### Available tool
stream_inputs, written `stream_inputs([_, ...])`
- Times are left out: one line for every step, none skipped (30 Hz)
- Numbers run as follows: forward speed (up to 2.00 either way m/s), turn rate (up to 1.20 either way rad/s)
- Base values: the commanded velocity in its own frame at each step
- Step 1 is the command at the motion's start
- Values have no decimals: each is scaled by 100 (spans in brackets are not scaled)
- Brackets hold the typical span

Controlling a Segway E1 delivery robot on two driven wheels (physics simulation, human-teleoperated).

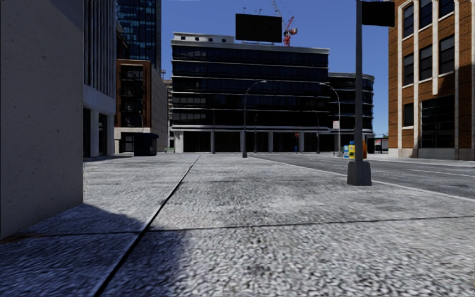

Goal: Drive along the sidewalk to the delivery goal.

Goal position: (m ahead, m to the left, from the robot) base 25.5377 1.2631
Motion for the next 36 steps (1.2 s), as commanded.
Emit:
stream_inputs([200,0])
stream_inputs([200,0])
stream_inputs([200,0])
stream_inputs([200,0])
stream_inputs([200,0])
stream_inputs([200,0])
stream_inputs([200,0])
stream_inputs([200,0])
stream_inputs([200,0])
stream_inputs([200,0])
stream_inputs([200,0])
stream_inputs([200,0])
stream_inputs([200,0])
stream_inputs([200,0])
stream_inputs([200,0])
stream_inputs([200,0])
stream_inputs([200,0])
stream_inputs([200,0])
stream_inputs([200,0])
stream_inputs([200,0])
stream_inputs([200,0])
stream_inputs([200,0])
stream_inputs([200,0])
stream_inputs([200,0])
stream_inputs([200,0])
stream_inputs([200,0])
stream_inputs([200,0])
stream_inputs([200,0])
stream_inputs([200,0])
stream_inputs([200,0])
stream_inputs([200,0])
stream_inputs([200,0])
stream_inputs([200,0])
stream_inputs([200,0])
stream_inputs([200,0])
stream_inputs([200,0])
